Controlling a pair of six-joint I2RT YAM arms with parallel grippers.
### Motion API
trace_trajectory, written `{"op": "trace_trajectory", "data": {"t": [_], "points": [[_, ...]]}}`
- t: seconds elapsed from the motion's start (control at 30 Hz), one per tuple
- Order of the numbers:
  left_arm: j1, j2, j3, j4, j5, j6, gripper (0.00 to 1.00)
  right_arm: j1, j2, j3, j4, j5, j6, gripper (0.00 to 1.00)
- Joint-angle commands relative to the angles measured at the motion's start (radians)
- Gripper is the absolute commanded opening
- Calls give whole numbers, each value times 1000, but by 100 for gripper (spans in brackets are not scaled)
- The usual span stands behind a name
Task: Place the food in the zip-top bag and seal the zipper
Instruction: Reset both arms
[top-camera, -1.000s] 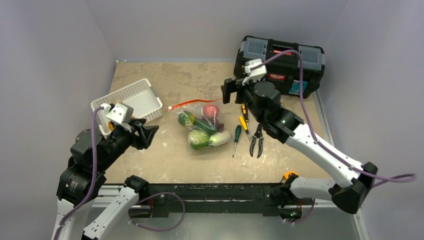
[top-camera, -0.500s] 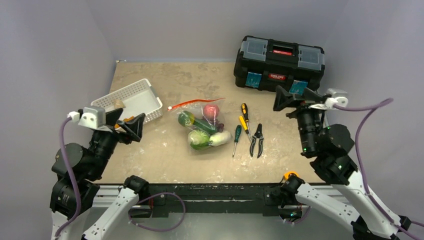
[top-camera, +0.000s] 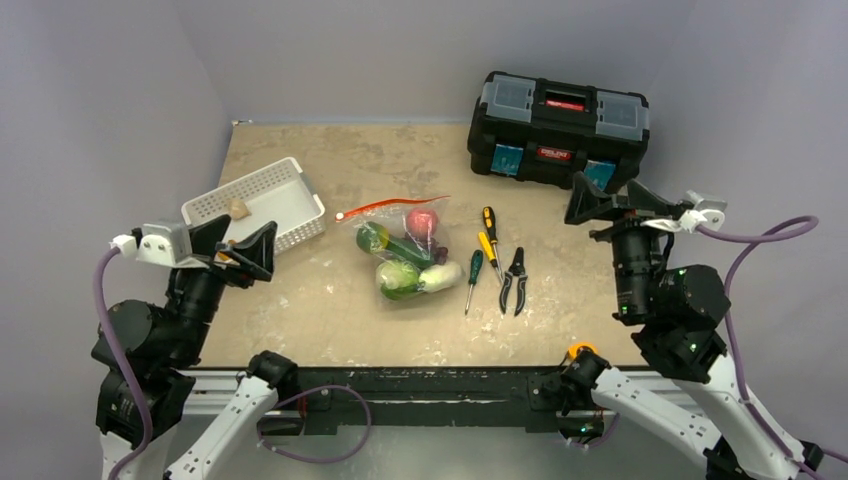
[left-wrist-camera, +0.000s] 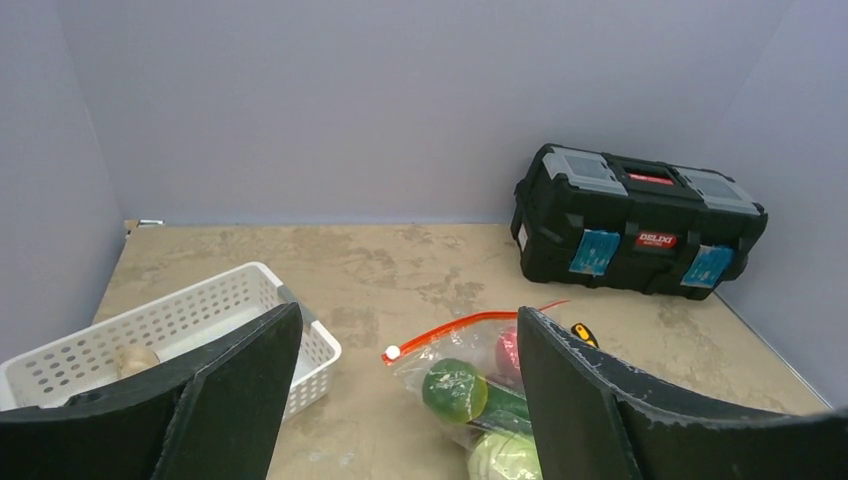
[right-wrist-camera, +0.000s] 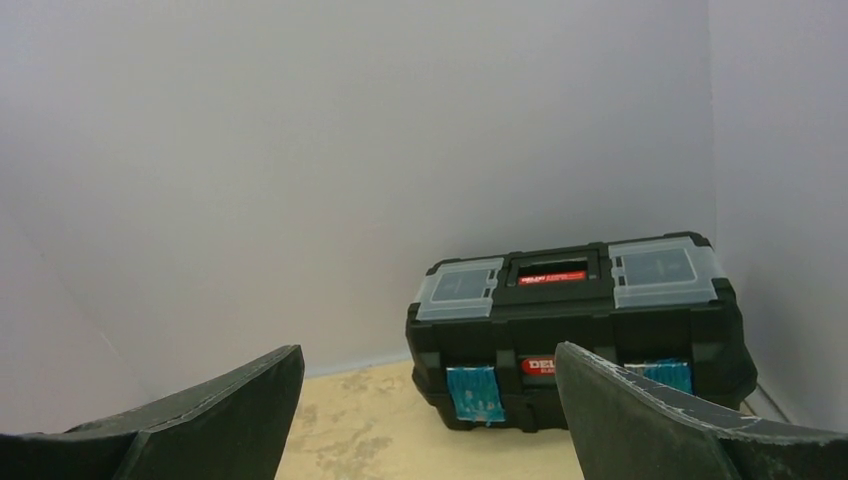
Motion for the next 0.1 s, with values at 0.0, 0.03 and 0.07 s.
{"op": "trace_trajectory", "data": {"t": [0.0,0.03,0.07], "points": [[7,2,-9,28,-13,-16,78,1,24,4,9,51,57,99],[7,2,-9,28,-14,-17,78,0,34,11,-18,64,88,99],[7,0,-9,28,-13,-18,78,1,37,12,-21,64,93,99]]}}
